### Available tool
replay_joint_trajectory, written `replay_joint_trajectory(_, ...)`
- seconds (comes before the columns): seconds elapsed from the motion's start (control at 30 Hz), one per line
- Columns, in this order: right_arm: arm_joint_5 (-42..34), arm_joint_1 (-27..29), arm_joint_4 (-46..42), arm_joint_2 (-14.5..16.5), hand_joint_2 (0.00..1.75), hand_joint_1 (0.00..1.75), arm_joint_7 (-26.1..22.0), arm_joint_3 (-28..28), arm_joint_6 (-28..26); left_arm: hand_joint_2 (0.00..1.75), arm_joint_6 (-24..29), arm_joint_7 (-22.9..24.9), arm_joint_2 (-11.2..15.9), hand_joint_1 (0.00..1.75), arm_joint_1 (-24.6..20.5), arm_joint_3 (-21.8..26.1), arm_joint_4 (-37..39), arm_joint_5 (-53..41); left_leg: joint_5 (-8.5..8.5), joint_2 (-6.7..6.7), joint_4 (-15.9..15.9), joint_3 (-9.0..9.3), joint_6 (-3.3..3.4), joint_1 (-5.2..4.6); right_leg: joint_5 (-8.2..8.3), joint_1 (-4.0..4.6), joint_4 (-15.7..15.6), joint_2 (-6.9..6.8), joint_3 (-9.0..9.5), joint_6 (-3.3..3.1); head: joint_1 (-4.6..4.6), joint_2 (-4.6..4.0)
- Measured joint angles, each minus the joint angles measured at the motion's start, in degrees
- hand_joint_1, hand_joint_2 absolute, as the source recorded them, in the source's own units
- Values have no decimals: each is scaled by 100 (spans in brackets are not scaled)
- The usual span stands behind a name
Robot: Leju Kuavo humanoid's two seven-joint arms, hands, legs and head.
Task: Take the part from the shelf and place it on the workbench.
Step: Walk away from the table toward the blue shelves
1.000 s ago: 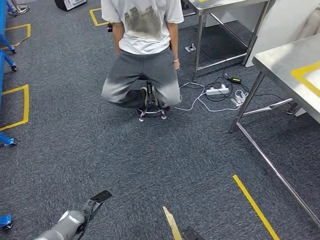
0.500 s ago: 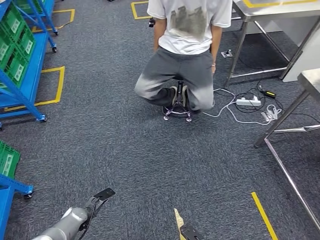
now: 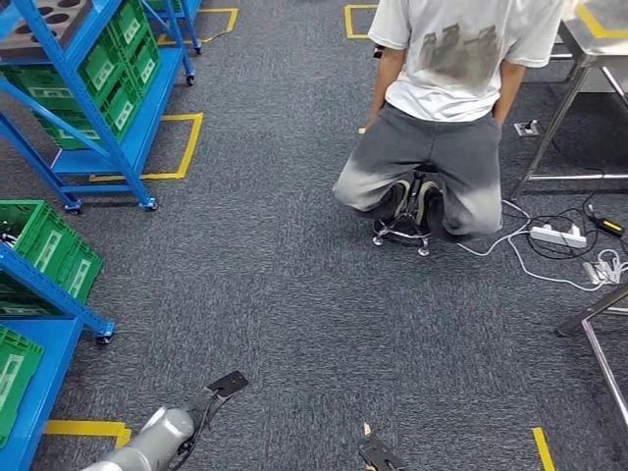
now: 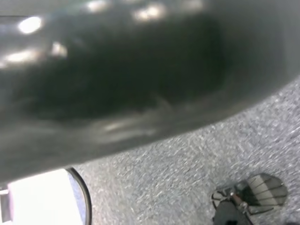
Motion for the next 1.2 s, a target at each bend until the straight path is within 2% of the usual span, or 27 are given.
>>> replay_joint_trajectory(0.03,17,0,-3,8,0,0,-14,-3,-3,0,53,-30,-13,0,30,0,0,11,-90,136,130,-56,-28,-8,8,-8,-25,-75,21,-31,-19,0)
replay_joint_trajectory(0.1,65,22,-8,12,0,0,-39,-6,-1,0,148,-107,-40,0,72,4,0,50,-417,476,720,-320,-81,-7,-3,-2,-46,-248,53,-73,-50,0)
replay_joint_trajectory(0.17,126,55,-8,5,0,0,-50,5,24,0,216,-176,-45,0,135,25,0,105,-678,609,1384,-628,-127,27,-29,10,-42,-432,66,-88,-57,0)
replay_joint_trajectory(0.2,156,64,-8,0,0,0,-54,18,39,0,239,-200,-34,0,179,45,1,135,-673,629,1500,-679,-143,41,-40,12,-41,-514,72,-87,-58,0)
replay_joint_trajectory(0.23,190,68,-8,-4,0,0,-61,40,60,0,253,-220,-12,0,223,73,1,169,-560,650,1390,-620,-150,52,-52,13,-40,-588,81,-82,-60,0)
replay_joint_trajectory(0.27,222,67,-8,-8,0,0,-69,66,80,0,262,-238,17,0,257,106,2,202,-369,705,1074,-456,-147,55,-66,13,-40,-658,98,-71,-61,0)
replay_joint_trajectory(0.33,293,66,-8,-13,0,0,-95,130,124,0,264,-276,81,0,285,185,2,276,-71,972,300,-62,-108,15,-102,32,-37,-795,139,-33,-62,0)
replay_joint_trajectory(0.37,326,65,-8,-19,0,0,-108,162,143,0,263,-290,109,0,284,226,2,309,-12,1077,52,59,-75,-14,-121,47,-35,-861,155,-7,-58,0)
replay_joint_trajectory(0.4,354,65,-8,-26,0,0,-124,197,164,0,263,-302,141,0,286,269,3,339,-18,1130,-57,105,-42,-42,-138,60,-36,-924,168,20,-57,0)
replay_joint_trajectory(0.47,408,62,-11,-40,0,0,-159,266,205,0,263,-323,222,0,318,354,4,389,-19,1015,-81,102,23,-52,-168,66,-44,-1028,201,78,-56,0)
replay_joint_trajectory(0.5,430,61,-15,-48,0,0,-183,301,223,0,262,-334,263,0,338,393,4,407,-9,951,-96,109,52,-40,-204,57,-20,-975,199,110,-55,0)
replay_joint_trajectory(0.53,450,60,-19,-55,0,0,-206,334,237,0,262,-346,301,0,346,430,4,422,3,884,-111,117,86,-22,-286,44,83,-849,158,138,-50,0)
replay_joint_trajectory(0.6,471,72,-23,-80,0,0,-235,390,257,0,260,-361,346,0,335,489,4,440,18,749,-126,123,137,6,-597,14,650,-510,-113,178,-33,0)
replay_joint_trajectory(0.67,478,106,-23,-114,0,0,-240,420,271,0,259,-365,372,0,335,533,5,461,16,588,-121,121,158,6,-886,3,1415,-372,-504,193,-28,0)
replay_joint_trajectory(0.7,478,121,-23,-132,0,0,-240,429,274,0,258,-366,378,0,348,553,5,469,15,504,-117,123,160,5,-894,4,1602,-355,-625,193,-29,0)
replay_joint_trajectory(0.73,478,131,-23,-144,0,0,-240,439,275,0,257,-366,384,0,361,570,6,473,13,416,-110,126,159,4,-780,4,1558,-341,-641,186,-29,0)
replay_joint_trajectory(0.77,478,134,-23,-152,0,0,-240,449,275,0,257,-366,390,0,369,582,7,474,10,329,-102,130,155,6,-570,2,1286,-307,-545,172,-30,0)
replay_joint_trajectory(0.8,478,134,-23,-157,0,0,-241,457,275,0,257,-366,393,0,371,590,7,475,5,248,-91,130,146,11,-340,-6,879,-213,-378,158,-29,0)
replay_joint_trajectory(0.83,478,134,-23,-160,0,0,-242,467,277,0,258,-367,396,0,366,593,7,475,-3,171,-74,121,127,9,-185,-22,492,-77,-208,144,-31,0)
replay_joint_trajectory(0.9,479,135,-23,-165,0,0,-244,489,279,0,259,-368,404,0,359,599,7,476,1,32,-51,78,62,25,-91,-36,74,119,11,123,-34,1)
replay_joint_trajectory(0.93,479,136,-23,-169,0,0,-244,498,280,0,259,-368,411,0,364,603,7,477,14,-32,-52,56,20,37,-115,-31,45,124,43,111,-35,1)
replay_joint_trajectory(0.97,480,133,-23,-172,0,0,-245,505,282,0,259,-367,433,0,375,613,7,478,27,-98,-59,40,-21,51,-104,-28,31,66,64,88,-36,1)
replay_joint_trajectory(1.0,483,127,-23,-176,0,0,-246,509,285,0,254,-367,449,0,391,622,8,480,17,-87,-50,29,-55,53,-91,-31,8,-2,81,58,-41,0)
replay_joint_trajectory(1.07,488,117,-25,-179,0,0,-257,522,292,0,237,-366,480,0,394,639,9,485,-146,165,195,-80,-117,37,-72,-47,-50,-153,126,-11,-84,0)
replay_joint_trajectory(1.13,492,126,-25,-186,0,0,-262,535,302,0,201,-367,486,0,371,644,9,486,-479,503,851,-381,-169,43,-88,-35,-69,-328,156,-57,-122,0)
replay_joint_trajectory(1.17,493,133,-25,-192,0,0,-263,540,309,0,181,-368,490,0,366,646,9,486,-614,580,1202,-547,-190,54,-100,-26,-67,-420,163,-66,-121,0)
replay_joint_trajectory(1.2,493,138,-25,-198,0,0,-263,543,315,0,168,-369,495,0,369,647,9,486,-661,619,1423,-652,-205,66,-114,-21,-66,-509,170,-72,-122,0)
